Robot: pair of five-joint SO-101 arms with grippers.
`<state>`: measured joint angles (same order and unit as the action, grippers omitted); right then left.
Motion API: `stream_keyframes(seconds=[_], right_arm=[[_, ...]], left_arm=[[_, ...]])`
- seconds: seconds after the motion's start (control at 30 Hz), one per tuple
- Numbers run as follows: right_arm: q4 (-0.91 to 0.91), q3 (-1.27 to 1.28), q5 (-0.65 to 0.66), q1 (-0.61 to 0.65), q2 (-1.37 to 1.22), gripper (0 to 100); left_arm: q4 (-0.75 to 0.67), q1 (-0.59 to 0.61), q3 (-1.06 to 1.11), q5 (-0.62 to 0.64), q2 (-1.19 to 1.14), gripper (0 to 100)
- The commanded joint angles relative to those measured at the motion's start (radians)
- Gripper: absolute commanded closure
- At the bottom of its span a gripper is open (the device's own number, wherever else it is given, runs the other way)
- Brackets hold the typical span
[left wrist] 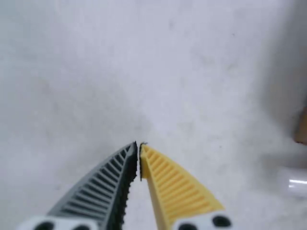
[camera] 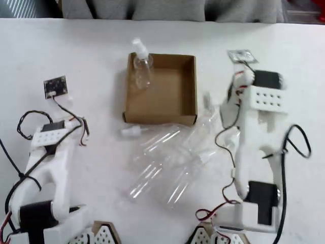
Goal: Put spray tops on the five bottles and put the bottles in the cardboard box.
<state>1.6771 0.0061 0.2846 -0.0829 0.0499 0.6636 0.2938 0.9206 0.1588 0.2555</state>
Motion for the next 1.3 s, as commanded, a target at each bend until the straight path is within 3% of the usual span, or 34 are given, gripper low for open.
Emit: stream_keyframes(seconds=[0.0, 0.1, 0.17, 0.27, 0.47, 0.7, 0.83, 1.03, 1.27], right_arm=[[-0.090, 0.181, 0.026, -0.170, 0.185, 92.5], [-0.182, 0.358, 0.034, -0.282, 0.289, 92.5], [-0.217, 0.457, 0.114, -0.372, 0.360, 92.5], [-0.265, 0.571, 0.241, -0.527, 0.458, 92.5], [-0.469, 0.795, 0.350, -0.766, 0.607, 92.5], [-0.731, 0.968, 0.373, -0.966, 0.665, 92.5], [-0.862, 1.026, 0.374, -1.023, 0.665, 92.5], [-0.981, 1.105, 0.411, -1.040, 0.665, 92.5], [-1.009, 1.128, 0.436, -1.029, 0.665, 92.6]], left_arm=[[0.048, -0.062, 0.014, -0.160, 0.176, 98], [0.121, -0.137, 0.046, -0.284, 0.321, 98], [0.180, -0.213, 0.063, -0.310, 0.421, 98], [0.241, -0.341, 0.092, -0.318, 0.564, 98], [0.368, -0.585, 0.114, -0.318, 0.779, 98], [0.430, -0.819, 0.120, -0.311, 0.831, 98], [0.479, -0.891, 0.137, -0.316, 0.832, 93], [0.470, -0.903, 0.192, -0.316, 0.832, 70], [0.416, -0.905, 0.232, -0.362, 0.829, 72]])
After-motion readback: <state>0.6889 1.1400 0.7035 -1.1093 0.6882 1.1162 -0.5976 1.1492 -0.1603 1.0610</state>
